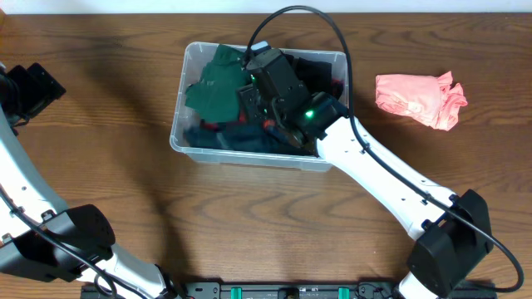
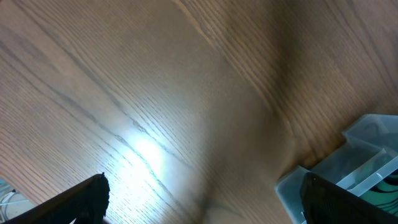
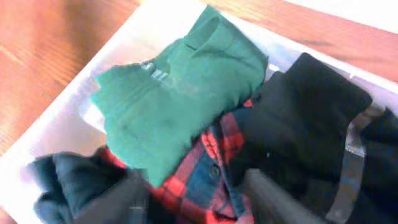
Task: Pack container
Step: 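Lower the navy garment into the bin's front and press it down, then open the right gripper and withdraw the right arm to the right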
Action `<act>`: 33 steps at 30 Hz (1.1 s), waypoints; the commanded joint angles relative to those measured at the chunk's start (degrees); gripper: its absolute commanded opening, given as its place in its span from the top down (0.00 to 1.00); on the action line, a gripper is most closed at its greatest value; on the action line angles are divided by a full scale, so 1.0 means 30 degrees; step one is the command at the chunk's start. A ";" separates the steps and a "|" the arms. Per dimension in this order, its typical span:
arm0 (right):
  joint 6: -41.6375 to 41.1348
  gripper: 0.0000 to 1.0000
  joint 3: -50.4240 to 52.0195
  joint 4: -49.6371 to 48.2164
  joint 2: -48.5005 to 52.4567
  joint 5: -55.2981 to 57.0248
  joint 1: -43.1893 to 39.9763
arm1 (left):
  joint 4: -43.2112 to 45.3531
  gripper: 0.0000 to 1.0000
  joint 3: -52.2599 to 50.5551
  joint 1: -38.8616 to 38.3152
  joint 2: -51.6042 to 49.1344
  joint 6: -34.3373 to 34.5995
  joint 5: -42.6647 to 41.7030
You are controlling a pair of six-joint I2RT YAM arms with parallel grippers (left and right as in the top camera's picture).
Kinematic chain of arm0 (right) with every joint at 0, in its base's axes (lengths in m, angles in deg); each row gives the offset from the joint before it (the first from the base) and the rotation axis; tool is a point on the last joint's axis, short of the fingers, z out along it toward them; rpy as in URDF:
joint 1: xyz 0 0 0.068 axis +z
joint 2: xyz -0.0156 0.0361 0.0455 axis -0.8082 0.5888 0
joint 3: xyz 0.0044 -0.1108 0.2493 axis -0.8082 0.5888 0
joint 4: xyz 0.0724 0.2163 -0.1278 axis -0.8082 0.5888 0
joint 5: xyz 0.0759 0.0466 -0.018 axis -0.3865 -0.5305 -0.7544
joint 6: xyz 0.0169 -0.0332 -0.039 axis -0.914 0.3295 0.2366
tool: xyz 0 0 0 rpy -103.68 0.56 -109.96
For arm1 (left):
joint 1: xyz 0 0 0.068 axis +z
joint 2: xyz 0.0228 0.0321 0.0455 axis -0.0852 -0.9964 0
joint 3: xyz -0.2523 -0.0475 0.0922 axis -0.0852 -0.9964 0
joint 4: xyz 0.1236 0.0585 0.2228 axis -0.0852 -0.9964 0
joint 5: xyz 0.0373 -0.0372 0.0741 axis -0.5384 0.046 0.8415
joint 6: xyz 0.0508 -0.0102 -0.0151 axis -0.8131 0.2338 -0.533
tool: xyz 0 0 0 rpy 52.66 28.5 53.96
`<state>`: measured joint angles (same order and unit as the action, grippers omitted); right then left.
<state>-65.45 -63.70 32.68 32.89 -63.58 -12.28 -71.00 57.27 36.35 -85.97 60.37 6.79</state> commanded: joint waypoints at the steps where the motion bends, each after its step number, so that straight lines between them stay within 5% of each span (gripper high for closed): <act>1: 0.0197 0.72 -0.0299 0.0219 0.0080 0.0138 0.0590 | -0.0044 0.02 -0.0051 0.0044 -0.0073 0.0182 0.0022; 6: 0.0109 0.92 -0.0291 0.1282 0.0095 0.0080 0.1362 | -0.0044 0.02 -0.0051 0.0044 -0.0073 0.0182 0.0022; 10: -0.0109 0.98 -0.0248 0.2266 0.0299 0.0095 0.1858 | -0.0044 0.02 -0.0051 0.0044 -0.0073 0.0182 0.0022; 33: -0.0233 0.99 -0.0233 0.2820 0.3468 0.0168 0.1996 | -0.0044 0.02 -0.0051 0.0044 -0.0073 0.0182 0.0022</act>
<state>-65.43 -63.72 40.70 41.87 -63.60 -6.44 -71.00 57.27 36.35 -85.97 60.37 6.79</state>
